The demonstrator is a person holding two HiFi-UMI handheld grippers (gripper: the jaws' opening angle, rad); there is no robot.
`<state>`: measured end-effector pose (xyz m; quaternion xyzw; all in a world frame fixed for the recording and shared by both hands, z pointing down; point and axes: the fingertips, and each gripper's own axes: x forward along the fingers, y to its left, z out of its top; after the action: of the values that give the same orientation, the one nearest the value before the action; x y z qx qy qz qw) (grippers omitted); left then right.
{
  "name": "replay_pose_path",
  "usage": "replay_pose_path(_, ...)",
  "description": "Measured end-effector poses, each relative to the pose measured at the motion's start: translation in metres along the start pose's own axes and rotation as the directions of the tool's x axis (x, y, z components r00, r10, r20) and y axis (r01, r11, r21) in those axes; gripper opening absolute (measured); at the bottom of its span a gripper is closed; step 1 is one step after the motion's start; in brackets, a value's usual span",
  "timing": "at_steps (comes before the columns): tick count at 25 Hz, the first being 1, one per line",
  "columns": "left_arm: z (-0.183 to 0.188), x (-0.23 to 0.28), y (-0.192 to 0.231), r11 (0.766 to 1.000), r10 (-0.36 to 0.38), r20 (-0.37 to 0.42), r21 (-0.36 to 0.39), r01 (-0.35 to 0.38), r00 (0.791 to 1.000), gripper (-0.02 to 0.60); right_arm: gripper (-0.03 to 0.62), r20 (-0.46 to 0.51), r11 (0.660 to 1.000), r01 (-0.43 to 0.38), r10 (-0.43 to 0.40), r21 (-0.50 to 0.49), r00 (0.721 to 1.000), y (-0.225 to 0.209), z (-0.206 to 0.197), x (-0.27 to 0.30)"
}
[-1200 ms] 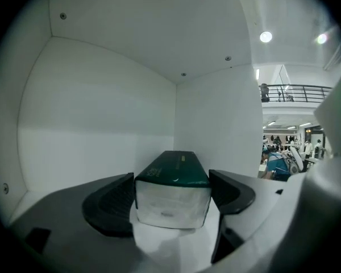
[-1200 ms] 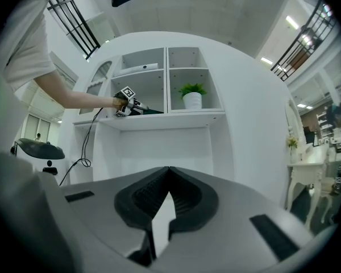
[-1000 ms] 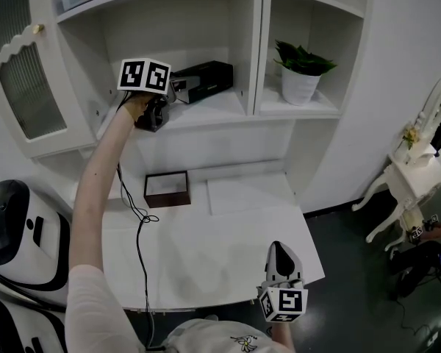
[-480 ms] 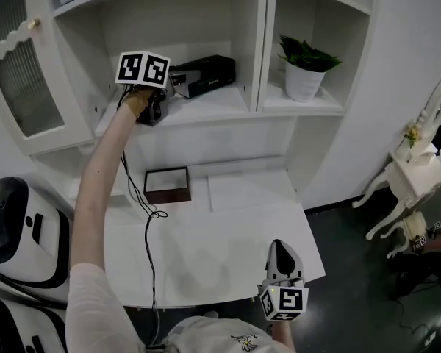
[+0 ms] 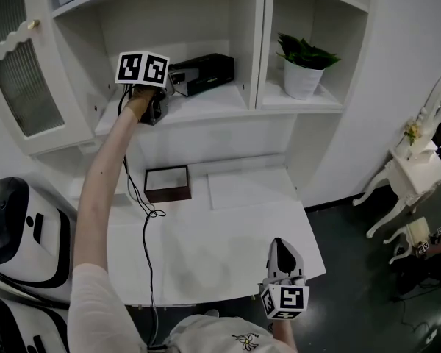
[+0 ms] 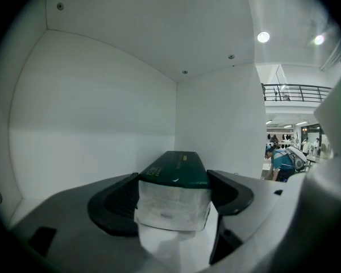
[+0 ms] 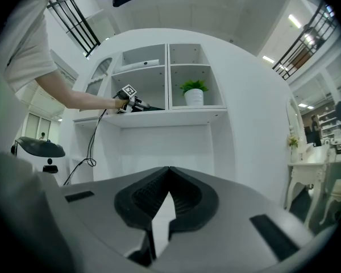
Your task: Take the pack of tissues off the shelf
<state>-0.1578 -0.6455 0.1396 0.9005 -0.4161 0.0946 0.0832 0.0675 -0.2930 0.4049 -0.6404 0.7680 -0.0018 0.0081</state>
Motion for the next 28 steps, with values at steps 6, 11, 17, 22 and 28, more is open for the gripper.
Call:
replay_pose_path(6,0.006,-0.005,-0.007,0.993,0.065,0.027,0.095,-0.067,0.998,0.362,0.002,0.013,1.0,0.005,-0.005,-0.007,1.0,-0.003,0.006,-0.002)
replay_pose_path(11,0.012,-0.016,-0.009,0.985,0.112,0.075,0.12,-0.12,0.991,0.357,0.002,0.028,1.0,-0.015,0.016,-0.015,0.999,0.002,0.012,-0.003)
replay_pose_path(17,0.037,-0.051,-0.012,0.98,0.148,0.179,0.104,-0.168,0.973,0.357,0.002,0.06,0.999,-0.037,0.039,-0.039,0.997,0.006,0.025,-0.006)
replay_pose_path(22,0.063,-0.096,-0.029,0.977,0.153,0.298,0.098,-0.19,0.942,0.357,0.002,0.102,0.996,-0.055,0.063,-0.076,0.993,0.006,0.043,-0.007)
replay_pose_path(28,0.076,-0.16,-0.065,0.97,0.148,0.452,0.108,-0.218,0.88,0.357,0.003,0.163,0.988,-0.084,0.104,-0.129,0.981,0.011,0.07,-0.006)
